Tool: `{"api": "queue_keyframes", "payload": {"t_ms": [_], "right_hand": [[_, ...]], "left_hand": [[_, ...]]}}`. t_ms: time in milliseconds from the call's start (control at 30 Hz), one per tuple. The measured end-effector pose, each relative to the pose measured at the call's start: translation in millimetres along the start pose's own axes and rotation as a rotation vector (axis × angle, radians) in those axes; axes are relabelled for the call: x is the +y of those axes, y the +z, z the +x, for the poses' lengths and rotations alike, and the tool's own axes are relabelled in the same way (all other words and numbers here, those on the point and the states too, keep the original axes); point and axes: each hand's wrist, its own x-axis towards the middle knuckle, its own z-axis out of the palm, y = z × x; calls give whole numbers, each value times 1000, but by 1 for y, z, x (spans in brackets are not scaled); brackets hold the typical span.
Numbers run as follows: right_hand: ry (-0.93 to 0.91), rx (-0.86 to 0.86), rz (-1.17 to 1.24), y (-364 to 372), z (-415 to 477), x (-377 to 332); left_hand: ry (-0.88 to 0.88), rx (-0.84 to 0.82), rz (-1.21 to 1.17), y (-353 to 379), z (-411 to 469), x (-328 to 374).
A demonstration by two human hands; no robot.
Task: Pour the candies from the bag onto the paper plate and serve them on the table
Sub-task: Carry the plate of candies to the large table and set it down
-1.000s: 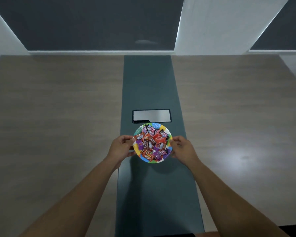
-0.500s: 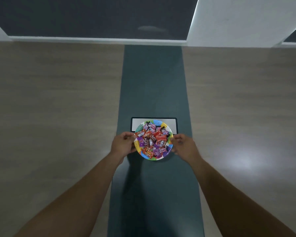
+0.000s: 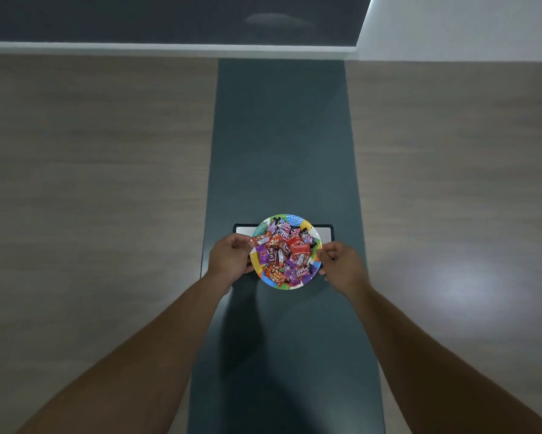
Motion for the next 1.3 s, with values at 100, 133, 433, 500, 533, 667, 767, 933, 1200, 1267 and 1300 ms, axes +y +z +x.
{"api": "queue_keyframes", "payload": {"t_ms": [100, 133, 433, 500, 533, 667, 767, 933, 1200, 1267, 1300], "right_hand": [[-1, 15, 17, 4, 4, 4], [-3, 24, 26, 4, 4, 4], [-162, 220, -136, 8, -38, 34], [-264, 227, -262, 16, -60, 54], [-293, 212, -322, 21, -72, 65], [-360, 128, -543, 39, -116, 102], [-393, 156, -715, 49, -127, 118], [-404, 249, -724, 62, -126, 127], [-435, 305, -707, 67, -126, 133], [-447, 327, -697, 68, -126, 135], [-454, 339, -693, 68, -126, 135]], "left_hand": [[17, 6, -4, 2, 2, -4], [35, 11, 2, 2, 1, -5], [451, 255, 347, -10, -40, -41], [574, 284, 512, -11, -64, -62], [619, 281, 576, -12, -75, -73], [672, 185, 785, -5, -110, -128], [643, 134, 1027, 3, -121, -168], [695, 232, 1094, 9, -119, -187], [693, 255, 1112, 10, -116, -194], [704, 268, 1104, 10, -115, -197], [711, 275, 1099, 9, -114, -198]]}}
